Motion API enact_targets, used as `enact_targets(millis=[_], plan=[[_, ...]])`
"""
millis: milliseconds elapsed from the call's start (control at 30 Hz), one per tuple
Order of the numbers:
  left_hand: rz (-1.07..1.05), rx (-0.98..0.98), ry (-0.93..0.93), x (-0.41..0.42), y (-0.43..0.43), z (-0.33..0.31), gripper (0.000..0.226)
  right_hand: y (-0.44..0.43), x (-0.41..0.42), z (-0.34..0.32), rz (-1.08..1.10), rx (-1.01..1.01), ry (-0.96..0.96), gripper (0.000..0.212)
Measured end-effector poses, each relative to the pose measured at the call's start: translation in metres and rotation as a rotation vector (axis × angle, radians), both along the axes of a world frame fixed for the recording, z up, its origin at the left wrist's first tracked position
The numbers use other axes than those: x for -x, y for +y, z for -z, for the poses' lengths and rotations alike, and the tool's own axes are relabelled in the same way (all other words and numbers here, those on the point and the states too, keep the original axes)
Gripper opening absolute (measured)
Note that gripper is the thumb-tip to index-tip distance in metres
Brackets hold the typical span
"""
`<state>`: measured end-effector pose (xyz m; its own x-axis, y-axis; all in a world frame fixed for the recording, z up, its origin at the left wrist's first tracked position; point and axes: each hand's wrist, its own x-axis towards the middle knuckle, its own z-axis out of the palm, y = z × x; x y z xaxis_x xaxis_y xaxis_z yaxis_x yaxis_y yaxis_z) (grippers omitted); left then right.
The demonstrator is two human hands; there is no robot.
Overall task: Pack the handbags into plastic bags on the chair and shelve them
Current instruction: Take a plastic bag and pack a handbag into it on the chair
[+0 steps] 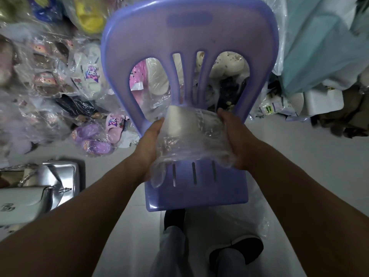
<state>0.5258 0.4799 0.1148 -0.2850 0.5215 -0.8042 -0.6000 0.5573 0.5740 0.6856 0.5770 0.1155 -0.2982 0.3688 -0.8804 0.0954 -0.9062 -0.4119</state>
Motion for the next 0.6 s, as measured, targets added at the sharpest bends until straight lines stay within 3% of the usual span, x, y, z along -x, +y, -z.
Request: enact_targets(millis=[100, 233, 300, 367, 433, 500, 600], plan=[[-0.077, -0.067, -0.042, 0.002, 0.005, -0.005, 0.034, 0.008, 0.005, -0.013, 0.006, -0.032, -0.065, 0.039], [-0.082, 0.005, 0.122, 0.009, 0.009, -0.009, 0.031, 0.029, 0.009, -0.031, 0.044, -0.198, -0.138, 0.049], [-0.081, 0.053, 0.283, 0.01, 0.01, -0.009, 0.023, 0.036, 0.015, -0.037, 0.107, -0.238, -0.154, 0.05], [0.047, 0.056, 0.591, 0.01, 0.01, -0.006, 0.012, 0.039, 0.018, -0.045, 0.141, -0.256, -0.152, 0.049], [0.178, -0.044, 0.783, 0.011, 0.012, -0.009, 0.037, 0.039, 0.019, -0.051, 0.104, -0.272, -0.133, 0.04], [0.299, -0.217, 0.792, 0.013, 0.018, -0.016, 0.066, 0.039, 0.018, -0.053, 0.083, -0.288, -0.099, 0.032], [0.431, -0.405, 0.727, 0.008, 0.036, -0.03, 0.066, 0.042, 0.01, -0.052, 0.06, -0.303, -0.043, 0.04]])
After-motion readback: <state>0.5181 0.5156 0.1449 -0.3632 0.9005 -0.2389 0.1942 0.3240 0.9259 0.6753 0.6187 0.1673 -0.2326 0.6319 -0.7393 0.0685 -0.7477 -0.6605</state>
